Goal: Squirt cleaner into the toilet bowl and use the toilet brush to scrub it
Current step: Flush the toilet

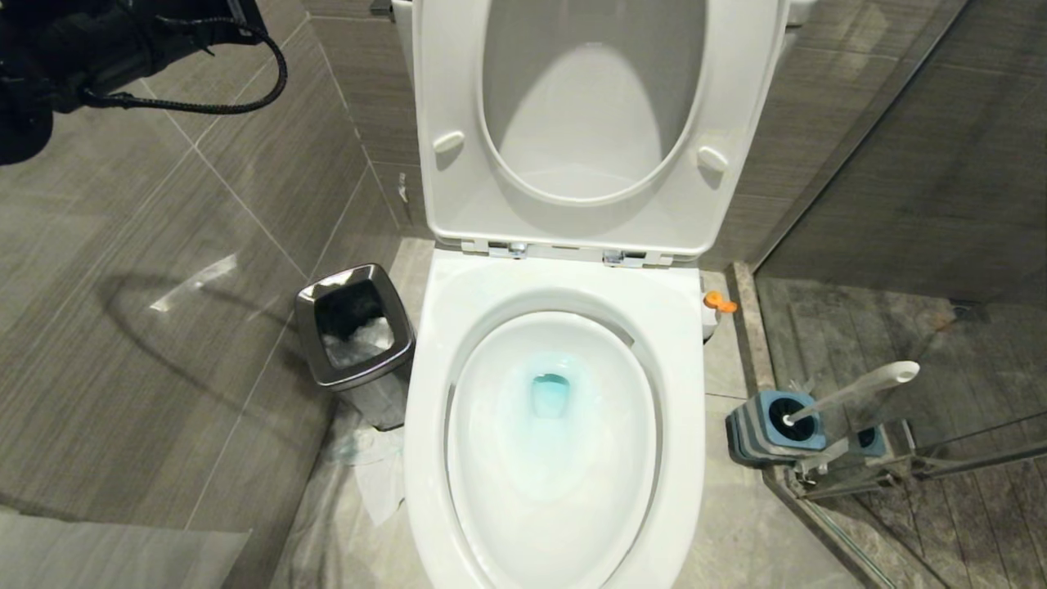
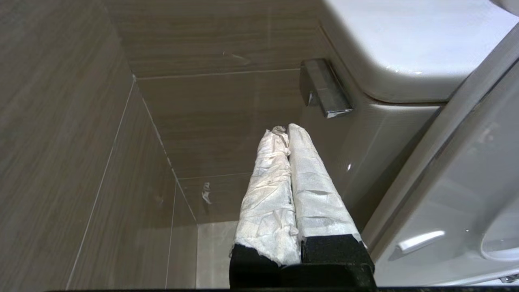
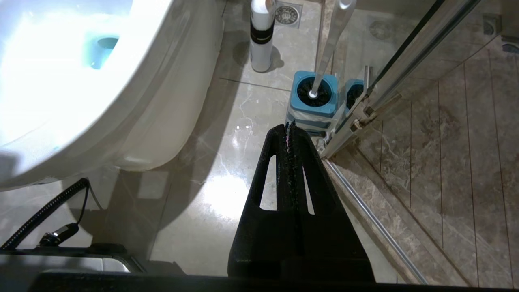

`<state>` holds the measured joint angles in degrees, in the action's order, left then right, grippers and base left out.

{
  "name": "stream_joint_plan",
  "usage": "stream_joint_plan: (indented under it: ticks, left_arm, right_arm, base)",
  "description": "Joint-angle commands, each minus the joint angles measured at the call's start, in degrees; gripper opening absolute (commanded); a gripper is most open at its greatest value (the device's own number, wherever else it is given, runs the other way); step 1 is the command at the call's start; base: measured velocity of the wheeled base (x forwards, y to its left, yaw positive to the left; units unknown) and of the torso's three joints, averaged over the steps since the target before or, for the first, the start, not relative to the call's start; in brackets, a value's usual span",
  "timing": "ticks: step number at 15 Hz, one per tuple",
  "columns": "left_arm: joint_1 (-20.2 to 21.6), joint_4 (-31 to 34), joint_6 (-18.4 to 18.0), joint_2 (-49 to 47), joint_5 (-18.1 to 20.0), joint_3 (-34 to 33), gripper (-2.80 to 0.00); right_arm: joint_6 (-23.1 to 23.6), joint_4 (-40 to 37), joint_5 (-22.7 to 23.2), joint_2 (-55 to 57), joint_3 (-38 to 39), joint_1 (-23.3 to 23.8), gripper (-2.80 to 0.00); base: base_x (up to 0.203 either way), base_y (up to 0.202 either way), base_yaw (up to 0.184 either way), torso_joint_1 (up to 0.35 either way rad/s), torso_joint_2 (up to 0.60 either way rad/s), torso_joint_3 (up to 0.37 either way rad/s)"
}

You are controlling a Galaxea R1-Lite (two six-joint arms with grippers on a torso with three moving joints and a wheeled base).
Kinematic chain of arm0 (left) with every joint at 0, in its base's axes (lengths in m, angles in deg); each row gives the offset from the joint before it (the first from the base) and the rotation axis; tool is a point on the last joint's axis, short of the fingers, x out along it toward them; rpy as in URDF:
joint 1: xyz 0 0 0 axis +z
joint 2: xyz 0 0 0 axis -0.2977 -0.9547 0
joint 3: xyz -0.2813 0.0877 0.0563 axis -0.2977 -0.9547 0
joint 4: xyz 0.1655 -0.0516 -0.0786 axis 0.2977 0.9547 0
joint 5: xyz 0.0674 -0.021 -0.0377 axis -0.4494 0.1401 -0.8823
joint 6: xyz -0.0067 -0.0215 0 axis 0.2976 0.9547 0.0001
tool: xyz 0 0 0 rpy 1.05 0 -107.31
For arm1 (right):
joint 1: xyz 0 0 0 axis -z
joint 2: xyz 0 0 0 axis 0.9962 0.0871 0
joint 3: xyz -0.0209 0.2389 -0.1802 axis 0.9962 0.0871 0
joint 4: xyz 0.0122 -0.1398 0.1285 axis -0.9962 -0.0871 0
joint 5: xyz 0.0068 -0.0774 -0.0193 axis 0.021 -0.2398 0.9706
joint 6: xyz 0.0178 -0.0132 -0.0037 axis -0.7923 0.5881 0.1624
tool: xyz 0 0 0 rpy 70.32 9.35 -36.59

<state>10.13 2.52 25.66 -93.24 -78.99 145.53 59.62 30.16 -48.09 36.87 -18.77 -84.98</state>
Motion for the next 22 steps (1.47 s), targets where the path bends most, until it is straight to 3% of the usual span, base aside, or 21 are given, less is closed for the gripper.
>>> stream_joint_plan:
  ticks: [1,6,14,22]
  left_arm:
    - [-0.01,-0.15,-0.04,0.86,0.08,-0.51,-2.8]
    - [-0.1,-0.94,-0.12,1.01,0.03,-0.31,-2.8]
    - [-4.1,-13.21,-3.29,-3.9,-0.07,-0.29,-2.8]
    - [-6.79,-17.61,-6.67,-5.83,0.32,-0.11,-2.8]
  right_arm:
    - [-0.02,-0.01,0.0,0.05,0.0,0.05,-2.8]
    - [-0.02,-0.01,-0.09,0.05,0.0,-0.02,-2.8]
    - [-0.02,-0.01,0.0,0.05,0.0,-0.02,-2.8]
    - [0.0,-0.01,0.0,0.05,0.0,0.06,-2.8]
  base:
    - [0.0,0.0,0.0,-0.002,0.0,-0.042]
    - [0.0,0.0,0.0,0.0,0.0,0.0]
    - [0.0,0.0,0.0,0.002,0.0,-0.073]
    - [0.0,0.0,0.0,0.001,0.0,-0.03]
